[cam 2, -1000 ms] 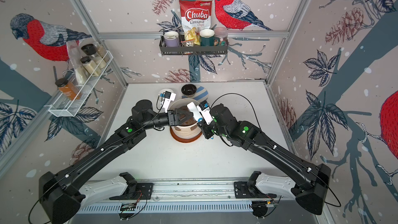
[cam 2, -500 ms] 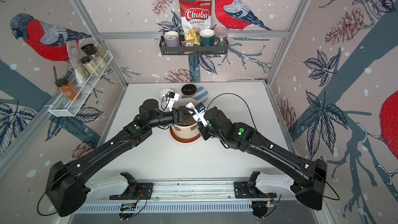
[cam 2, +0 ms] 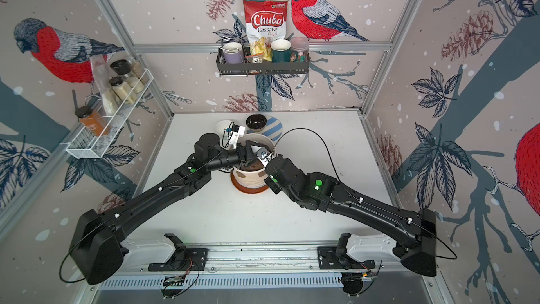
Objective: Scrub the dried mud off the ceramic pot
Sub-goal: Pick up the brush from the center of the board.
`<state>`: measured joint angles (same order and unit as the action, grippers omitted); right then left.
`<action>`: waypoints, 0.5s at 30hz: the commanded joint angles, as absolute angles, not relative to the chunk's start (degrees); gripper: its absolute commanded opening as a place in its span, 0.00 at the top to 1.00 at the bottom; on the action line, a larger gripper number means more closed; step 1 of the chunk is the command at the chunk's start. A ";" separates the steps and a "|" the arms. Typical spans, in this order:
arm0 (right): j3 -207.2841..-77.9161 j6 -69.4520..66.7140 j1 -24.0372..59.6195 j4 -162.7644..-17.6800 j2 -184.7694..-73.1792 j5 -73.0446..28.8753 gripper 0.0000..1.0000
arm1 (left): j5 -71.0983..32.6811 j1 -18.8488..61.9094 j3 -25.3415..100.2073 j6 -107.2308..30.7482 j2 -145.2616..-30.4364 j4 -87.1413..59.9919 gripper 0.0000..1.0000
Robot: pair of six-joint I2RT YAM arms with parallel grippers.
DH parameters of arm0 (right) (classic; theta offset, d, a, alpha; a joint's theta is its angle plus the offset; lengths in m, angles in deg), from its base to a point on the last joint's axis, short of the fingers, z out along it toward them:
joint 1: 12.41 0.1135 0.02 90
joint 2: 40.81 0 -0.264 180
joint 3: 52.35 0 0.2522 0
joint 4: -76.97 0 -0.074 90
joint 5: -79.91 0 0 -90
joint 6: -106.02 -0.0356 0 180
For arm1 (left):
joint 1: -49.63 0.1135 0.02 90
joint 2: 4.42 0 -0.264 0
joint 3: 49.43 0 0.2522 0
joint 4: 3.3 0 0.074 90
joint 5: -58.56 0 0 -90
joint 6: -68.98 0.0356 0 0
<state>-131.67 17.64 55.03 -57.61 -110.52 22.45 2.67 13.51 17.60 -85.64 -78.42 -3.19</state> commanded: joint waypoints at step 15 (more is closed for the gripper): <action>-131.64 23.33 60.18 -60.34 -114.19 35.53 1.00 | 4.54 13.68 17.57 -92.75 -82.70 3.11 0.54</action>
